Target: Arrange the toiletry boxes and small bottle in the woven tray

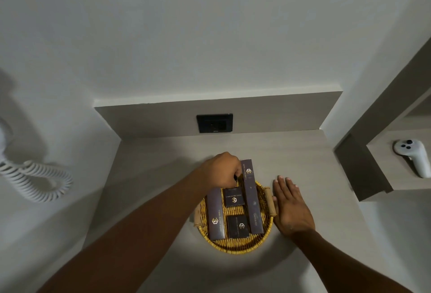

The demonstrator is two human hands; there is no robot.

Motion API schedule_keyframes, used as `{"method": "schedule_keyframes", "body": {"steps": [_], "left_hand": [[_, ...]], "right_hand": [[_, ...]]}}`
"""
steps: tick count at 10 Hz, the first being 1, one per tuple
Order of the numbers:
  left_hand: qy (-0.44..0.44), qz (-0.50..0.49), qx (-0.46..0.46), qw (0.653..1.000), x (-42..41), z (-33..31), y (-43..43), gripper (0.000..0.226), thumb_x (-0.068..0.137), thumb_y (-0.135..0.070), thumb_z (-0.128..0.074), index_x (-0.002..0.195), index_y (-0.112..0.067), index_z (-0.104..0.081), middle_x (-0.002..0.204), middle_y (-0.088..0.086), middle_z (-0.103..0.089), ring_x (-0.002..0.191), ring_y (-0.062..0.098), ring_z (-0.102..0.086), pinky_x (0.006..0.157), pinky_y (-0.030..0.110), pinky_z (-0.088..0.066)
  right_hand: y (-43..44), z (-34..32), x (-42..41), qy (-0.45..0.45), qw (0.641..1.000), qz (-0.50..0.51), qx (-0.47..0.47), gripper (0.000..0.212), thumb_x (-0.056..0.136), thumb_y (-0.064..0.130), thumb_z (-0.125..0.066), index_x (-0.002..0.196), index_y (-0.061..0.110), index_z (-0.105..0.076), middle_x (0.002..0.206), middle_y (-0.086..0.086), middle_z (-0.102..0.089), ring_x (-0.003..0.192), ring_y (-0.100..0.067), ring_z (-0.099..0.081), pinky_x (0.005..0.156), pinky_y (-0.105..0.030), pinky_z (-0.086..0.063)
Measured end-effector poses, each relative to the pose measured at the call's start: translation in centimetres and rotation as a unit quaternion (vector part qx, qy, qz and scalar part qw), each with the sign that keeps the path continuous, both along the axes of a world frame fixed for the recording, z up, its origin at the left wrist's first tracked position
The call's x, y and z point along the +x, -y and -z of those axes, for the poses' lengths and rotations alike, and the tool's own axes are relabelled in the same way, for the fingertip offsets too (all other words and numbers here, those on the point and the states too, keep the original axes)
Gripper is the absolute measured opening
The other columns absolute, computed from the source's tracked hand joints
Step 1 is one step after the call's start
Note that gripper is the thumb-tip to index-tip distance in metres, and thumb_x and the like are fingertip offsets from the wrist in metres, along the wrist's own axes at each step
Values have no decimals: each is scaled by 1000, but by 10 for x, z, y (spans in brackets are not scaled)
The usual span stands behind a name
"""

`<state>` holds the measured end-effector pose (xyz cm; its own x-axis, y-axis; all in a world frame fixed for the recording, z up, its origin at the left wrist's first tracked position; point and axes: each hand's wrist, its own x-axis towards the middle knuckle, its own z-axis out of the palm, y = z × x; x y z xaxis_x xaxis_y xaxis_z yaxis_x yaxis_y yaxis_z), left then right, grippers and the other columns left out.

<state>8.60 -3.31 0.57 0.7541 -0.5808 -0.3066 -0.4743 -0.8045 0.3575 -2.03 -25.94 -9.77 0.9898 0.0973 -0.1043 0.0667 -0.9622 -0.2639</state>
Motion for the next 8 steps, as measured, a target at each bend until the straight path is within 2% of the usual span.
{"method": "schedule_keyframes", "body": {"steps": [1, 4, 5, 6, 7, 8], "left_hand": [[1, -21, 12, 1000, -1, 9, 0, 25, 78, -8, -75, 103, -6, -73, 99, 10, -73, 87, 22, -69, 82, 39, -59], [12, -15, 18, 1000, 2, 12, 1, 18, 78, -7, -71, 97, -5, -74, 89, 11, -73, 79, 22, -69, 74, 40, -60], [12, -3, 12, 1000, 2, 11, 0, 16, 77, -8, -71, 93, -6, -74, 85, 8, -73, 73, 19, -69, 65, 34, -59], [16, 0, -8, 1000, 4, 10, -2, 21, 76, -11, -73, 97, -9, -75, 90, 4, -74, 73, 14, -66, 57, 23, -51], [29, -4, -10, 1000, 3, 3, -9, 32, 78, -23, -73, 106, -6, -72, 96, 8, -73, 79, 17, -65, 64, 26, -53], [36, -36, 18, 999, -2, -4, -18, 41, 84, -32, -68, 114, -4, -67, 105, 11, -71, 92, 24, -66, 80, 38, -57]], "right_hand": [[0, 1, 0, -1, 1000, -3, -4, 63, 95, 47, -9, 149, 15, -6, 158, -4, -1, 144, -18, 12, 118, -34, 2], [3, 2, 0, 8, 1000, -2, 5, 63, 96, 48, -10, 149, 14, -8, 158, -4, -3, 144, -17, 11, 118, -35, 0], [4, 6, -2, 12, 1000, -4, 3, 63, 96, 47, -11, 149, 14, -11, 158, -4, -6, 144, -18, 8, 119, -36, -3], [3, 5, 1, 16, 1000, -6, 24, 63, 96, 48, -11, 149, 14, -12, 158, -3, -5, 144, -18, 8, 118, -36, -2], [6, 5, -1, 0, 998, -14, 54, 64, 95, 48, -13, 149, 13, -11, 157, -4, -4, 144, -17, 10, 118, -35, 1], [12, 3, -11, -28, 996, -15, 88, 65, 94, 51, -12, 148, 16, -5, 158, -5, -3, 143, -16, 11, 117, -33, 2]]}}
